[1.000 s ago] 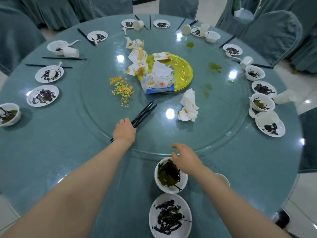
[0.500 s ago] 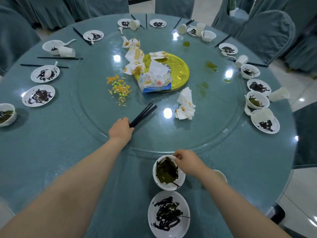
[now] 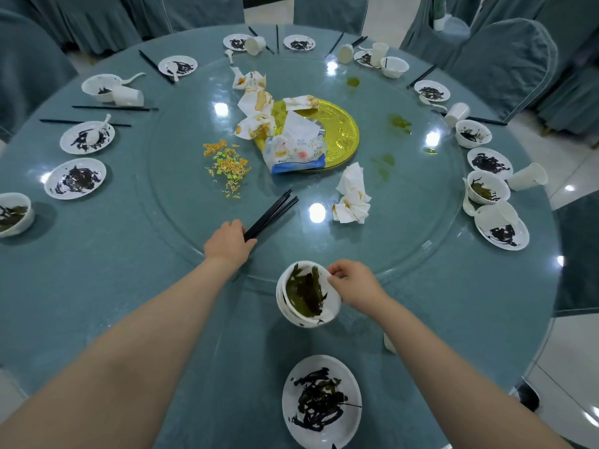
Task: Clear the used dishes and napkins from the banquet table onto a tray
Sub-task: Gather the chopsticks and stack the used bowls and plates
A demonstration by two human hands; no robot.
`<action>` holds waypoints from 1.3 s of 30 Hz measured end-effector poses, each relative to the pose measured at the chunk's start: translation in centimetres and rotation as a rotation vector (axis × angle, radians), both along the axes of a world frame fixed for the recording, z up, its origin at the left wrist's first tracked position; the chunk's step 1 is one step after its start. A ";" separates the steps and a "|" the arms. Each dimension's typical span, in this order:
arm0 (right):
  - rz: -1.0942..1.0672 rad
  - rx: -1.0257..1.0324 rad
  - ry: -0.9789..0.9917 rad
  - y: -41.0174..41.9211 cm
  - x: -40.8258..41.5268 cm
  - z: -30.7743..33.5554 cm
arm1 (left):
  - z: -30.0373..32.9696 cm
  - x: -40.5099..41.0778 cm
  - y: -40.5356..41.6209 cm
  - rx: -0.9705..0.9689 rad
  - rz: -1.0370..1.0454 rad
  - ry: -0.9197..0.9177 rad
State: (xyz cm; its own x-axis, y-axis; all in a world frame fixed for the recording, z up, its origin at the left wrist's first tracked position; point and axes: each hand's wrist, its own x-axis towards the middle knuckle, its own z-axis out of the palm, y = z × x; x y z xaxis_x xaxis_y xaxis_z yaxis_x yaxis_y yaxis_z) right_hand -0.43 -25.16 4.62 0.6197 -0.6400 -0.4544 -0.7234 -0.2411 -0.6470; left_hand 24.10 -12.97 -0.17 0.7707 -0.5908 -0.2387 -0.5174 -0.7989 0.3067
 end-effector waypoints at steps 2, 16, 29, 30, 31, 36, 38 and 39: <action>-0.080 0.046 -0.050 -0.4 1.4 0.6 | 0.1 0.1 0.1 -0.016 0.018 0.007; -0.509 0.591 -0.354 1.5 7.9 0.0 | 0.2 1.2 3.6 -0.174 0.023 0.108; -0.430 0.558 -0.267 2.3 4.7 -1.1 | 0.6 -0.9 4.7 -0.207 -0.013 0.022; -0.422 0.540 -0.250 2.4 4.1 -1.3 | 0.6 -1.2 4.9 -0.211 -0.018 0.010; -0.417 0.525 -0.238 2.5 3.6 -1.6 | 0.6 -1.5 5.2 -0.214 -0.024 -0.001; -0.378 0.441 -0.205 4.0 0.3 -2.4 | 0.1 -4.0 7.0 -0.251 -0.015 -0.073; -0.357 0.399 -0.184 4.7 -1.1 -2.6 | -0.3 -5.4 8.1 -0.255 -0.001 -0.079; -0.341 0.379 -0.168 5.1 -1.7 -2.8 | -0.5 -6.2 8.6 -0.256 -0.001 -0.074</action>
State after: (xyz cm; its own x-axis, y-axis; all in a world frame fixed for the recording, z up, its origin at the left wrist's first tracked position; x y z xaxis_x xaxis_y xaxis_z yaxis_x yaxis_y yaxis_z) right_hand -2.15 -20.07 1.84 0.4896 -0.6277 -0.6052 -0.5990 0.2622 -0.7566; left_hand 17.87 -4.40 -0.70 0.7796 -0.6258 -0.0242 -0.5471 -0.6994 0.4598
